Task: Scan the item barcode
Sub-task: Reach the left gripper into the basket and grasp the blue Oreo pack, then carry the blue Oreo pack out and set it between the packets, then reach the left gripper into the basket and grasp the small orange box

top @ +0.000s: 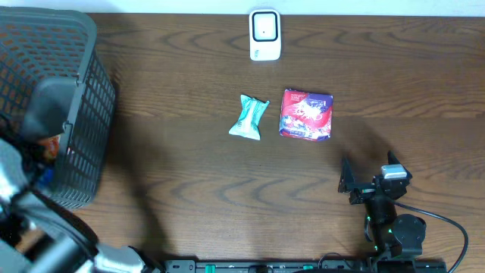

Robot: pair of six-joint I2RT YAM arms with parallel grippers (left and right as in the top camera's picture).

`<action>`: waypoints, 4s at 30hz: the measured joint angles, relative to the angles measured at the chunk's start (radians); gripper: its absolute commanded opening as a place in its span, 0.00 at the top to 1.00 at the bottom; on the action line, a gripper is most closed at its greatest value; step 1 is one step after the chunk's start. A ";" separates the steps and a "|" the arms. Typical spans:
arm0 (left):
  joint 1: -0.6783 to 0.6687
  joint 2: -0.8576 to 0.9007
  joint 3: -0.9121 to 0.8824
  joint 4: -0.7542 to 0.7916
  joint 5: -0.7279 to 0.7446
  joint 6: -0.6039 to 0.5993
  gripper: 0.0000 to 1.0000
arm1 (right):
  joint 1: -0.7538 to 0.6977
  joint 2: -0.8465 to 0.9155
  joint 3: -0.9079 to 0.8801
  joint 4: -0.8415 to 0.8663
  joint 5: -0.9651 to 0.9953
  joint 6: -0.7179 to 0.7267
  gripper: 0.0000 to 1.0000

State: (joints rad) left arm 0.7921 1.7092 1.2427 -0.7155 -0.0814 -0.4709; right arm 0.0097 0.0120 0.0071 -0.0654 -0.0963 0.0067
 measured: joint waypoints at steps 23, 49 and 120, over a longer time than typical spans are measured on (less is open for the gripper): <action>-0.782 -0.514 0.061 0.136 0.229 -0.115 0.93 | 0.000 0.000 0.000 0.000 0.000 0.000 0.01; -1.370 0.150 0.061 0.492 0.153 -0.425 0.92 | 0.000 0.000 0.000 0.000 0.000 0.000 0.01; -0.183 0.143 0.067 0.198 -0.023 -0.206 0.46 | 0.000 0.000 0.000 0.000 0.000 0.000 0.01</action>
State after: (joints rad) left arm 0.6086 1.8519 1.3094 -0.5175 -0.1043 -0.6769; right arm 0.0097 0.0120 0.0071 -0.0654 -0.0963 0.0067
